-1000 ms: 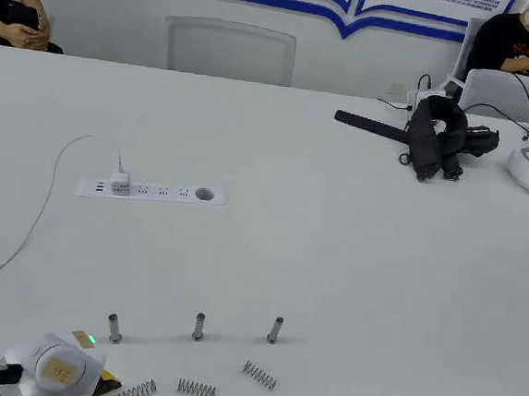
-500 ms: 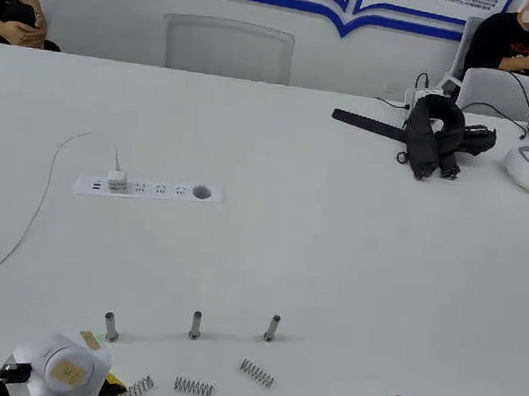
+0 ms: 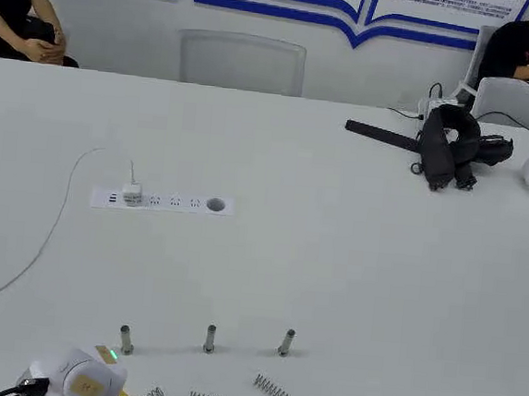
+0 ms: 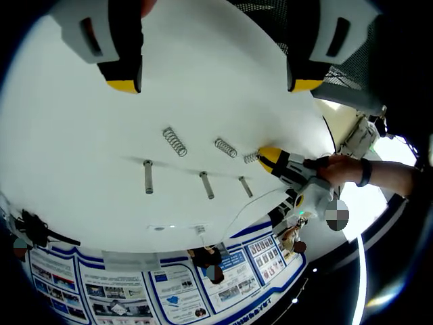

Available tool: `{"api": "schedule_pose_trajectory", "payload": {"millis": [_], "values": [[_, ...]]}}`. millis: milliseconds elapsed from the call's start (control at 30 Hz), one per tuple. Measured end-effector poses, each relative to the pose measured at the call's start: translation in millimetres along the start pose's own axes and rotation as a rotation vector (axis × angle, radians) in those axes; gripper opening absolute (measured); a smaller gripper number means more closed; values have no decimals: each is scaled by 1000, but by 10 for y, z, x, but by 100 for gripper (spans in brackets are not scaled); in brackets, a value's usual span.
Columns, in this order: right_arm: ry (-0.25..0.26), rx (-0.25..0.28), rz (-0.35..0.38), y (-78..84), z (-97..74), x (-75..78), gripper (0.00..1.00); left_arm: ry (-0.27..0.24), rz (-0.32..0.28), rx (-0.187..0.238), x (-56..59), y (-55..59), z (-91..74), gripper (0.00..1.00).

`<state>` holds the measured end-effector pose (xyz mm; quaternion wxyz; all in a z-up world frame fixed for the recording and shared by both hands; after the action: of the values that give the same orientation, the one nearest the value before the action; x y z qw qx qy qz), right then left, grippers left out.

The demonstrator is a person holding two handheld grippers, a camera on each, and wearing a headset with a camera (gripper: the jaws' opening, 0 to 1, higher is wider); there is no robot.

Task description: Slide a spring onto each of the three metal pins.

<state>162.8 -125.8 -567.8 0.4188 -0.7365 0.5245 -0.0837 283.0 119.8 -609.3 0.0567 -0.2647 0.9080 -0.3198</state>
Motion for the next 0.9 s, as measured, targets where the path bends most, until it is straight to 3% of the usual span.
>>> {"api": "schedule_pose_trajectory", "payload": {"millis": [233, 367, 900], "values": [[-5, 12, -5, -47, 7, -7, 90, -2, -21, 4, -16, 60, -89, 10], [-12, 9, -5, -35, 13, -13, 89, 13, -67, 25, 9, 65, -134, 10], [-45, 25, -15, -125, 30, -47, 87, 33, -35, 82, 108, -78, -294, 10]]}}
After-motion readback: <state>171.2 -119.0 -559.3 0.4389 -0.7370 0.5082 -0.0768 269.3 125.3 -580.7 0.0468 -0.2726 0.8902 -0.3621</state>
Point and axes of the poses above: the centre of the closed fingertips' face, and the gripper's own axes: z roughly forward along the fingers, x roughly to its right, y roughly out of its underside, the point moved 6 cm from there along -z, roughly backward along the fingers
